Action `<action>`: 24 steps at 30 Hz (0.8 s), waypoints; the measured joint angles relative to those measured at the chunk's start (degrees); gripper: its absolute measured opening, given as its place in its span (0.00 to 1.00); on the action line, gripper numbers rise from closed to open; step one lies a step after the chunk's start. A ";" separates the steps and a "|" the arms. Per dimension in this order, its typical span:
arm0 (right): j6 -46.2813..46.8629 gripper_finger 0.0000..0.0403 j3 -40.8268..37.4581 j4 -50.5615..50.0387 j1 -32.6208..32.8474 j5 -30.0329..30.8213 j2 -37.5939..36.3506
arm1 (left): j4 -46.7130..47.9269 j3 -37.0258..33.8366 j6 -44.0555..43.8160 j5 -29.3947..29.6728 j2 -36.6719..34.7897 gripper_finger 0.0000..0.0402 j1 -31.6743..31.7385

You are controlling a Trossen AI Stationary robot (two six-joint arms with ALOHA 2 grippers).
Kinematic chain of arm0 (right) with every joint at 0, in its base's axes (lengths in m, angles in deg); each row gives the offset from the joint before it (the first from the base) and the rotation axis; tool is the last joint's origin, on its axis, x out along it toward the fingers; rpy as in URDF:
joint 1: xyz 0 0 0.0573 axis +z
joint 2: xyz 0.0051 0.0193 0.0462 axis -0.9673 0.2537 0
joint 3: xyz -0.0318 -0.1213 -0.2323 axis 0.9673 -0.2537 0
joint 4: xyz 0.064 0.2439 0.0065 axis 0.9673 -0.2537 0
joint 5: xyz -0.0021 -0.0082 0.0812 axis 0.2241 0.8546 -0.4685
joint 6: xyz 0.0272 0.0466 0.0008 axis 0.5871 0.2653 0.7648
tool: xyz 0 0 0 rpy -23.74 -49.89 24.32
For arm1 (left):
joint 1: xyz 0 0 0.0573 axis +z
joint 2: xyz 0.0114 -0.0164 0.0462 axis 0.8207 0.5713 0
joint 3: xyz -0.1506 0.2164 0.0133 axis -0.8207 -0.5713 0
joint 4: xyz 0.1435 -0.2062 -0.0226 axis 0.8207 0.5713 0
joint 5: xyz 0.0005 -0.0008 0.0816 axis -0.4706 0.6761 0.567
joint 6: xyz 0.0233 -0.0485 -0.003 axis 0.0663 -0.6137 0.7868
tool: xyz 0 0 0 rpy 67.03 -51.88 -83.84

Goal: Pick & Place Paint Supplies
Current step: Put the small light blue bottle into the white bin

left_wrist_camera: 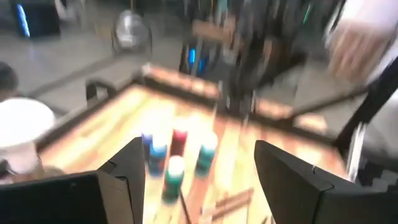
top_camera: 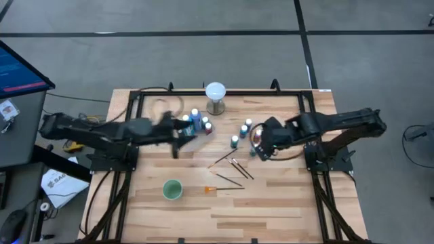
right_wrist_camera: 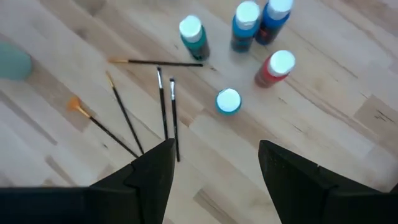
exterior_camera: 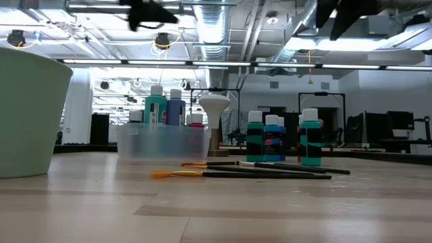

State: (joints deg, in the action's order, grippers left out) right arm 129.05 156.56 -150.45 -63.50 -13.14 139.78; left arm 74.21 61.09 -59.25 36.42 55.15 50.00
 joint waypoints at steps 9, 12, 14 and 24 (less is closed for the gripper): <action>3.65 0.56 -0.75 -0.10 4.45 5.84 -3.81 | 6.41 19.61 3.97 -10.77 24.57 0.54 5.02; 4.01 0.56 -0.74 -0.12 5.39 6.04 -4.03 | 6.47 22.66 6.64 -12.24 29.79 0.54 6.20; 4.15 0.56 -0.74 -0.10 5.96 6.08 -3.96 | 6.41 23.81 7.48 -13.54 32.52 0.54 6.93; 5.64 0.56 -0.74 -0.07 7.71 6.03 -3.94 | -1.17 24.21 10.99 -16.31 42.17 0.54 8.62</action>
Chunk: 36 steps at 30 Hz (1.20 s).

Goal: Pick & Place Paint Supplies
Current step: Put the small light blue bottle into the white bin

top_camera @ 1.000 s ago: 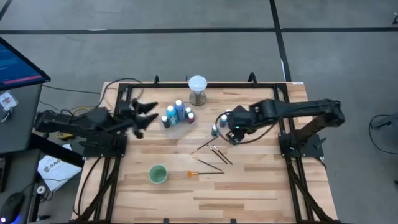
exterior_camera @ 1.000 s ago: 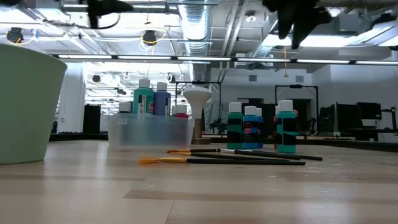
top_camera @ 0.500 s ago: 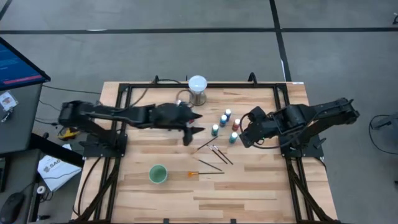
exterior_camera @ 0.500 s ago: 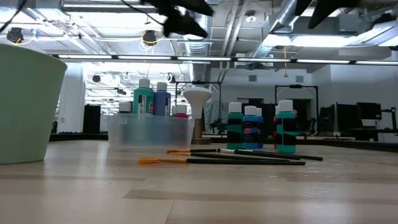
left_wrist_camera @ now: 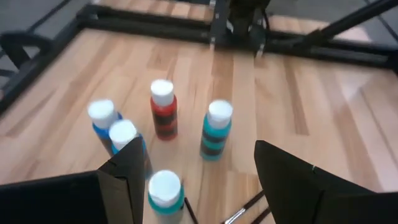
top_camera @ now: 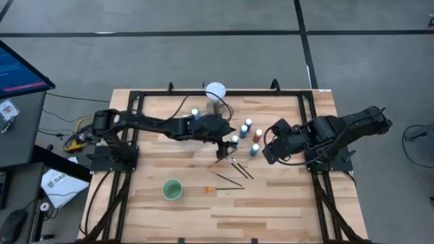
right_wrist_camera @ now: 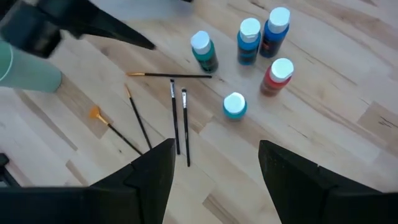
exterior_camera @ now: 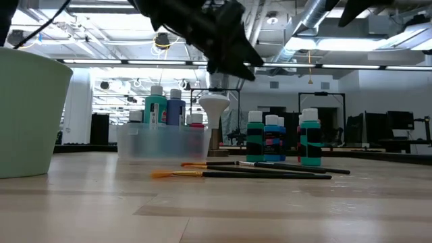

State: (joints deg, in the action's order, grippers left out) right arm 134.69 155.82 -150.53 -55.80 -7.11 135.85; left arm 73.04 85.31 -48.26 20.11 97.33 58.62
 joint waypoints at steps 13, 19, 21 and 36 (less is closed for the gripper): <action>0.44 0.56 0.00 0.00 0.07 1.00 0.02 | -2.39 0.00 3.01 2.94 7.18 0.54 1.04; 0.44 0.56 0.00 0.00 0.42 1.17 0.02 | -2.35 -0.02 3.12 3.11 7.29 0.50 1.49; 0.44 0.56 0.00 0.00 0.42 1.16 0.02 | -2.42 -0.02 3.87 2.33 7.29 0.48 1.47; -0.04 0.56 0.02 0.00 0.42 1.17 0.02 | -2.67 -0.02 5.07 1.72 7.97 0.46 1.12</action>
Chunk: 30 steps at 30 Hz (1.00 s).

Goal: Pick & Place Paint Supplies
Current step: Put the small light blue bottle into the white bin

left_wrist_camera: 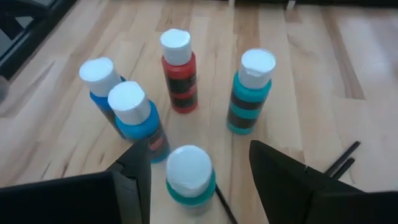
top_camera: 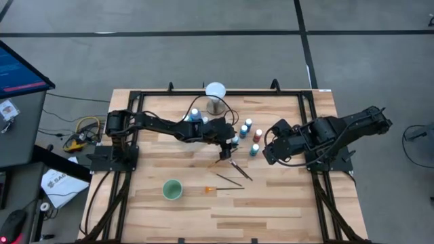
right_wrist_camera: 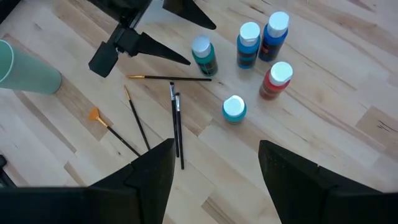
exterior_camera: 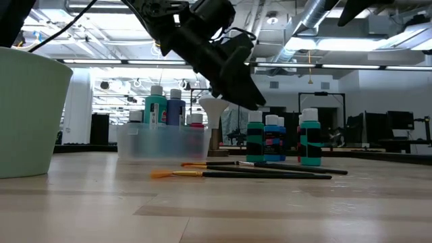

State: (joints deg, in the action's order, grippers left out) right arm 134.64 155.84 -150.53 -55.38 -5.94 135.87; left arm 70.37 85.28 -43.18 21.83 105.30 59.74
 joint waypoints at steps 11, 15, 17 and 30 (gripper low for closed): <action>0.00 0.56 0.00 -0.01 0.00 -0.02 0.00 | 0.09 0.00 0.94 -0.53 0.00 0.33 0.00; 0.00 0.56 0.00 0.00 0.00 -0.02 0.00 | 0.75 0.00 0.91 -1.96 0.00 0.26 0.24; 0.00 0.56 0.00 0.00 0.00 -0.02 0.00 | 1.22 0.00 0.98 -2.22 0.00 0.22 0.22; 0.00 0.56 0.02 0.00 0.00 -0.04 0.00 | 1.69 0.07 0.94 -4.53 -0.02 0.00 0.66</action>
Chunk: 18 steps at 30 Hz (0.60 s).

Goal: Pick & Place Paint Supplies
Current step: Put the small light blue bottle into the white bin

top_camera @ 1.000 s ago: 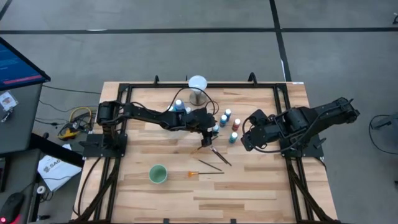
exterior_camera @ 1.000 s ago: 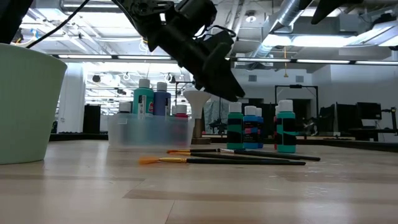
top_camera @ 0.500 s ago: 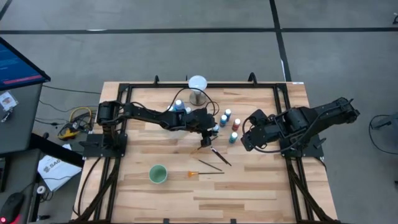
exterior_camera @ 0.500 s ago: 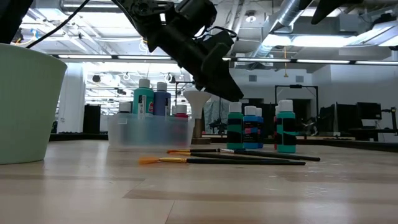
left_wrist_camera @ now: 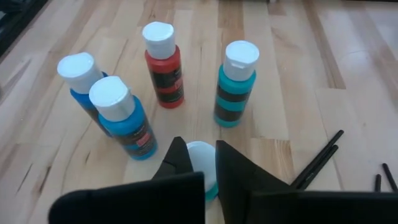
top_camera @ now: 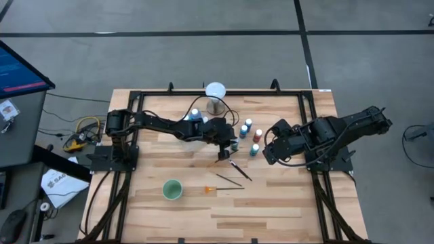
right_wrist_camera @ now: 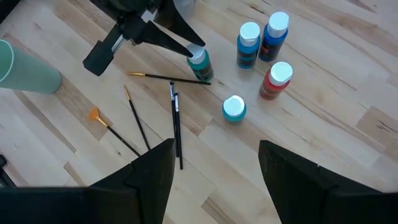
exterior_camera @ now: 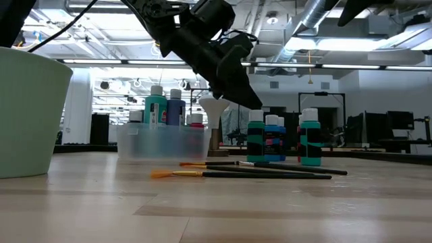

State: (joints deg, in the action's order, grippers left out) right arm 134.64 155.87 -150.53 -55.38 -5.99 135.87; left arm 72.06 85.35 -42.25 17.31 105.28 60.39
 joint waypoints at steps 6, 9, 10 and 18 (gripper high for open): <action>-0.03 0.56 0.00 -0.02 0.00 0.00 0.00 | 0.11 0.00 -0.09 0.00 -0.02 0.00 0.00; -0.03 0.56 0.00 -0.02 0.00 0.00 0.00 | 0.18 0.00 -0.17 0.02 -0.04 0.00 0.00; -0.03 0.56 0.00 -0.02 0.00 0.00 0.00 | 0.18 0.00 -0.20 0.02 -0.04 0.00 0.00; -0.02 0.56 0.00 0.02 1.07 -0.02 0.00 | 0.98 -0.16 0.18 -5.91 -1.13 0.16 -0.04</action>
State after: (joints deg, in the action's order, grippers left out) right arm 134.62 155.87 -150.51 -54.32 -6.01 135.87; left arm 73.04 85.19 -42.07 11.39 104.15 60.35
